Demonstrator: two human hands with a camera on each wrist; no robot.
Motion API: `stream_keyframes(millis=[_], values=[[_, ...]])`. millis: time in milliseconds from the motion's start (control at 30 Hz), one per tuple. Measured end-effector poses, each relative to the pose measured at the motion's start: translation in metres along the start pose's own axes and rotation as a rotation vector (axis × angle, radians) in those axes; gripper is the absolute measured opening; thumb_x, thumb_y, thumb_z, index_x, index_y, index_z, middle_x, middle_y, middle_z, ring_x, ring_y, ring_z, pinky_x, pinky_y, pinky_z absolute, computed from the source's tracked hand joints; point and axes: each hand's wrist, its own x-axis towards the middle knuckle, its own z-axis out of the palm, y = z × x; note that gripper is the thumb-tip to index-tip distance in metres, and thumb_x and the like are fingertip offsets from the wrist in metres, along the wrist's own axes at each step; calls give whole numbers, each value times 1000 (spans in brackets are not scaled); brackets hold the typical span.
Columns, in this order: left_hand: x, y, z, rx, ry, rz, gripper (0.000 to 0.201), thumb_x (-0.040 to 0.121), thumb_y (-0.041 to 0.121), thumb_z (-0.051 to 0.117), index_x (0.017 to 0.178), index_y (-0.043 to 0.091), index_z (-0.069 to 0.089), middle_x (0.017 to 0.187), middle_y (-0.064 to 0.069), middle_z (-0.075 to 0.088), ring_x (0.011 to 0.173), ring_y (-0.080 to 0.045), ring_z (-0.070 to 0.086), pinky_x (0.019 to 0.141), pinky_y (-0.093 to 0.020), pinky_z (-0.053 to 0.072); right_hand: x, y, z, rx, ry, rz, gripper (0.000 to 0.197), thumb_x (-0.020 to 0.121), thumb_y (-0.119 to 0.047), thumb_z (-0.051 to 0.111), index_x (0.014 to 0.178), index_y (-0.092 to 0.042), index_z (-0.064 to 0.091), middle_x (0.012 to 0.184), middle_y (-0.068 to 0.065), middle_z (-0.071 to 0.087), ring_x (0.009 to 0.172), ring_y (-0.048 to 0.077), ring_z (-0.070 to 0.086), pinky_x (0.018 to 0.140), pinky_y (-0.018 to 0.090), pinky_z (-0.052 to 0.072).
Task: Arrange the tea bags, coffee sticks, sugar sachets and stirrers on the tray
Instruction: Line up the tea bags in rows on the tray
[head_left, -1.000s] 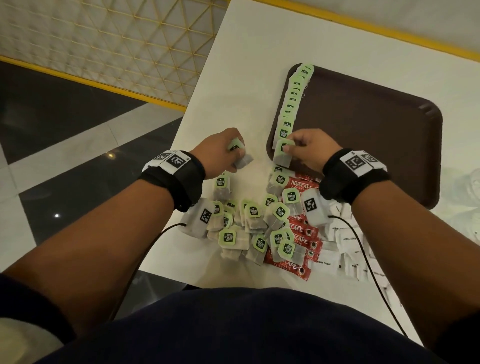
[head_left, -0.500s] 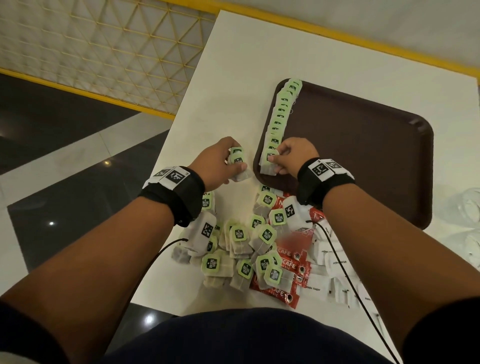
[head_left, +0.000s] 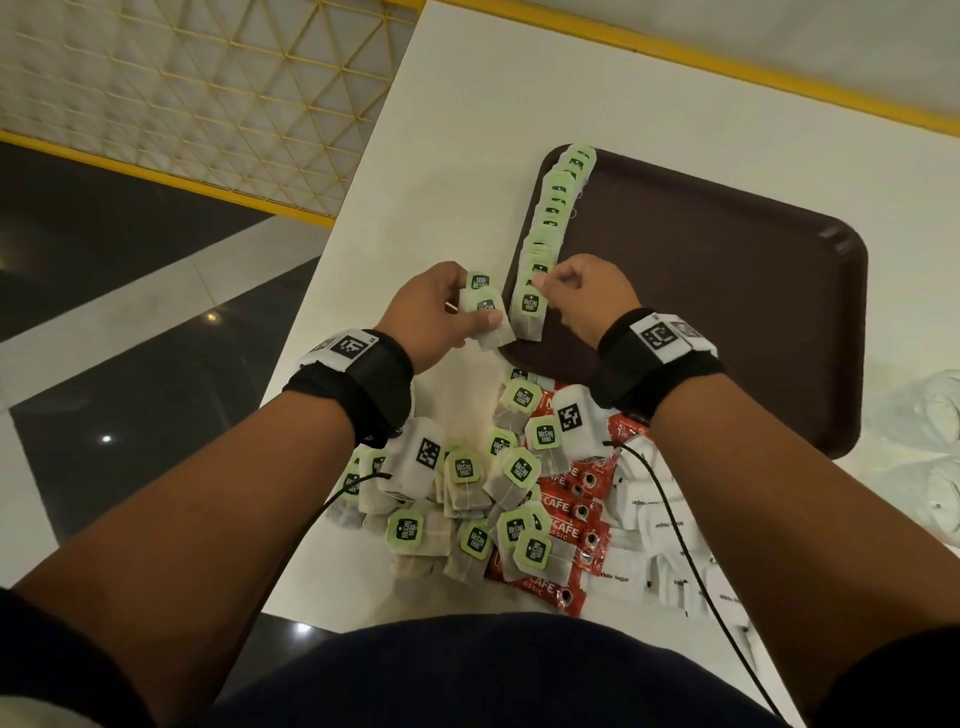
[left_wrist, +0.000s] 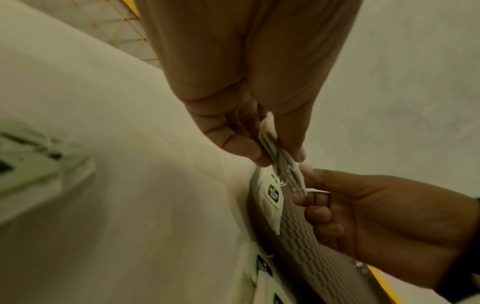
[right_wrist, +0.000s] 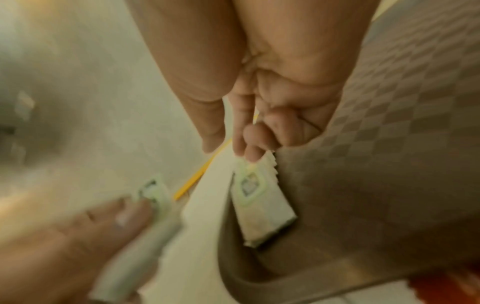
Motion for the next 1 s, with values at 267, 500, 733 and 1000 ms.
stream_keyframes(millis=[267,500,733,1000], values=[[4,-3,14,-184,-8,-15,44,81,27,79,101,-5,57,102,-26,65,86,-29,68,68,-32,60,-25,-3,-2,205,-356,15,16,85,-23,74,98,-15,70,93,12,71,71,13,58,63,25,49],[3,-4,10,-344,-34,-74,37,91,14,68,106,-17,55,101,-20,68,80,-13,68,72,-24,57,-29,8,3,451,-240,155,18,90,-11,68,105,-2,66,82,11,69,61,12,60,58,22,52],[-1,-10,4,-332,45,-98,26,93,15,66,70,19,56,89,-10,65,84,-17,63,73,-28,55,-29,18,5,281,-115,194,7,91,-17,67,92,-11,69,76,4,65,59,9,54,55,20,49],[-10,-10,2,-407,39,-118,22,83,9,76,91,8,56,91,-16,59,82,-21,64,72,-28,58,-19,20,12,11,-31,196,18,84,-31,74,88,-19,61,85,3,69,69,16,64,77,38,59]])
